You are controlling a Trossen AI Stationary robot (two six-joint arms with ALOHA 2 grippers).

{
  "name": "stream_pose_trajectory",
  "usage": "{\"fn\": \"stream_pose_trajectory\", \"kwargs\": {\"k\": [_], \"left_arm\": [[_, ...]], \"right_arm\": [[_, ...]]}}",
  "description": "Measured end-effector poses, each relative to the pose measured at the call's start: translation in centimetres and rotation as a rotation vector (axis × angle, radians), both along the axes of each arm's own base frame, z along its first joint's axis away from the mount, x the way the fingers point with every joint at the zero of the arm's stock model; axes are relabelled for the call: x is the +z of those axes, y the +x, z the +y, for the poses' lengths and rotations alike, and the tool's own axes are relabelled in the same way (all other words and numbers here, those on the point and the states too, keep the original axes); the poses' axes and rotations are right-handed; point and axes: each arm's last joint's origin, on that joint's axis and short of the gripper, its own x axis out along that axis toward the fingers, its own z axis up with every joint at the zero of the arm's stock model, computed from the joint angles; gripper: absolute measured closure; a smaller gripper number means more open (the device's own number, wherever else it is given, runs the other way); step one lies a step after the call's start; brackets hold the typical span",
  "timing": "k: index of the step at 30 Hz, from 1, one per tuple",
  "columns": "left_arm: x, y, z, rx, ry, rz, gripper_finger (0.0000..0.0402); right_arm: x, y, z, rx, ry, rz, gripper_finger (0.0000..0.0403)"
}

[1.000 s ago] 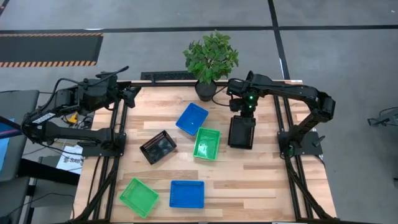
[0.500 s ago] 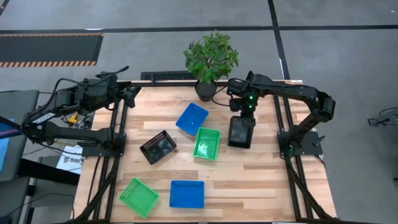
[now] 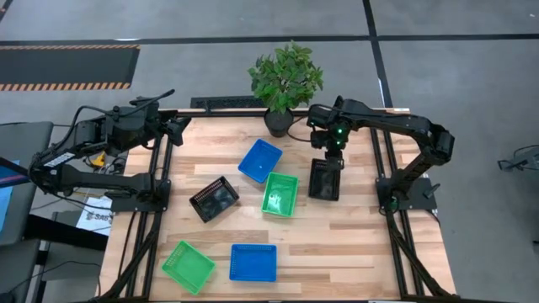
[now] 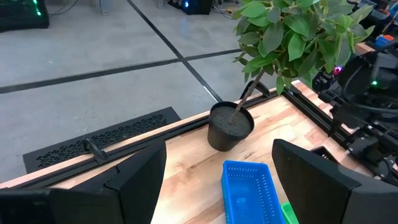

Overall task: Stack baskets by color
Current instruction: Stack the blue bin on the top blue bins

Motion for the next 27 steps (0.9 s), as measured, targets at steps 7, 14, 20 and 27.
{"fn": "stream_pose_trajectory", "kwargs": {"k": [7,14,20,27], "left_arm": [[0.0,0.1,-0.1,-0.035,-0.018,-0.004,0.012],[-0.6,0.2,-0.7,-0.247,-0.15,0.027,0.012],[-2.1,1.0,-0.9,-0.321,-0.312,0.163,0.012],[-3.1,2.3,-1.1,-0.352,-0.366,0.266,0.012]], "right_arm": [[1.0,-0.7,0.2,-0.089,0.08,0.048,0.0223],[3.4,-0.5,1.9,-0.177,0.237,0.006,0.0224],[3.9,0.3,4.5,-0.144,0.272,0.002,0.0226],[3.8,1.6,7.9,-0.092,0.271,-0.004,0.0225]]}}
